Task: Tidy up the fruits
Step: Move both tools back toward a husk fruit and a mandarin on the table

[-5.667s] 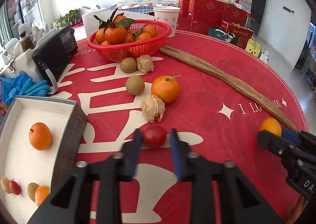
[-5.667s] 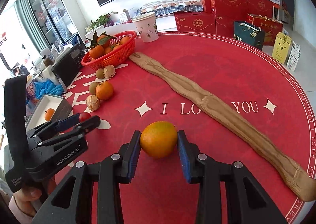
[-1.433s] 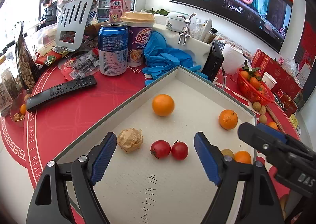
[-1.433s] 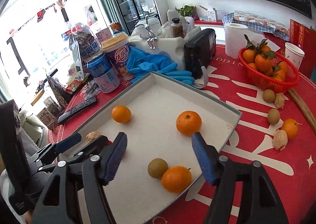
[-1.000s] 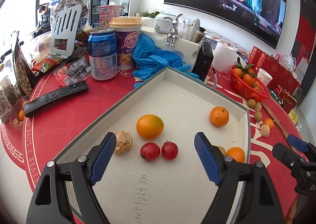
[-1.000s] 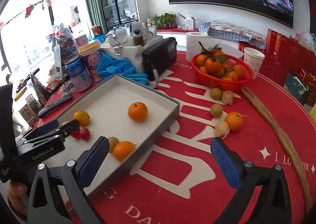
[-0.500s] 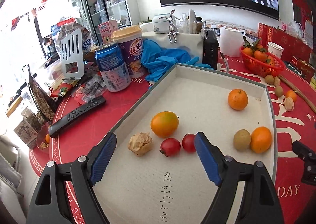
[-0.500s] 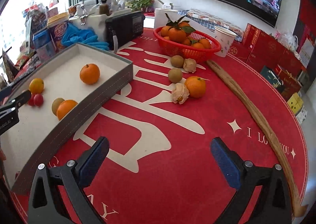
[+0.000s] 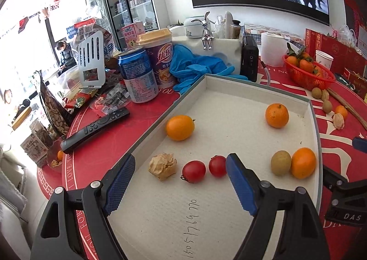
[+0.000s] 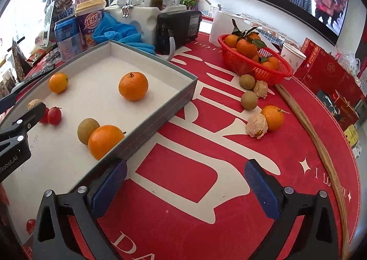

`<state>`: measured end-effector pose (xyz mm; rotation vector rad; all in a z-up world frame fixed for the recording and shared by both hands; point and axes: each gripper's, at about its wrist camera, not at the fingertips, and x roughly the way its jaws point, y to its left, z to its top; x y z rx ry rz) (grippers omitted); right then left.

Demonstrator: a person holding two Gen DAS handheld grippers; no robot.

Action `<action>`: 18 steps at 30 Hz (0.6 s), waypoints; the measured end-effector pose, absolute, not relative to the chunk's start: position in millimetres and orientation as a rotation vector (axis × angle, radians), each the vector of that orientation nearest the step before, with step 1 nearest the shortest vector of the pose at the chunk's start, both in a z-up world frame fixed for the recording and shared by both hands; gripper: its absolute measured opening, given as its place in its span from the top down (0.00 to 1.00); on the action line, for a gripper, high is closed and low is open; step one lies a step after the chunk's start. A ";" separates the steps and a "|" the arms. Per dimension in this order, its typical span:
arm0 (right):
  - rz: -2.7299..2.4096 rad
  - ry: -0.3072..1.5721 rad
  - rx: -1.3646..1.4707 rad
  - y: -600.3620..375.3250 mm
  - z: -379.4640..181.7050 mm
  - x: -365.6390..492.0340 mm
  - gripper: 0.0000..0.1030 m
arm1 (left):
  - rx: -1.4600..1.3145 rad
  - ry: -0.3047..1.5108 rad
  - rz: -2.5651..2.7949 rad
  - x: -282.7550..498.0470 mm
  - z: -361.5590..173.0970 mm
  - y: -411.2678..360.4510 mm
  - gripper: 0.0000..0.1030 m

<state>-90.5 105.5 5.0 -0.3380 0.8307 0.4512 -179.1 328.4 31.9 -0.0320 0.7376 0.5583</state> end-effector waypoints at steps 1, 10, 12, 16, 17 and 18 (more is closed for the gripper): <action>0.443 0.825 -0.323 98.5 8.4 -89.5 0.00 | -0.032 0.739 0.548 -179.3 33.2 326.9 0.18; 0.292 0.962 -0.133 -12.7 9.7 -52.0 0.00 | -0.058 0.822 0.160 -148.9 52.8 259.6 0.18; 0.274 0.986 -0.117 -32.3 9.3 -50.9 0.00 | -0.039 0.854 0.074 -133.7 53.0 234.1 0.18; 0.208 1.003 -0.188 -59.3 4.3 -54.1 0.00 | 0.049 0.897 -0.021 -93.9 49.7 180.3 0.18; 0.197 1.022 -0.198 -64.4 0.0 -53.6 0.00 | 0.067 0.902 -0.031 -82.7 48.5 169.2 0.18; 0.219 1.034 -0.163 -71.2 -1.6 -53.1 0.00 | 0.072 0.913 -0.037 -72.5 46.5 161.6 0.18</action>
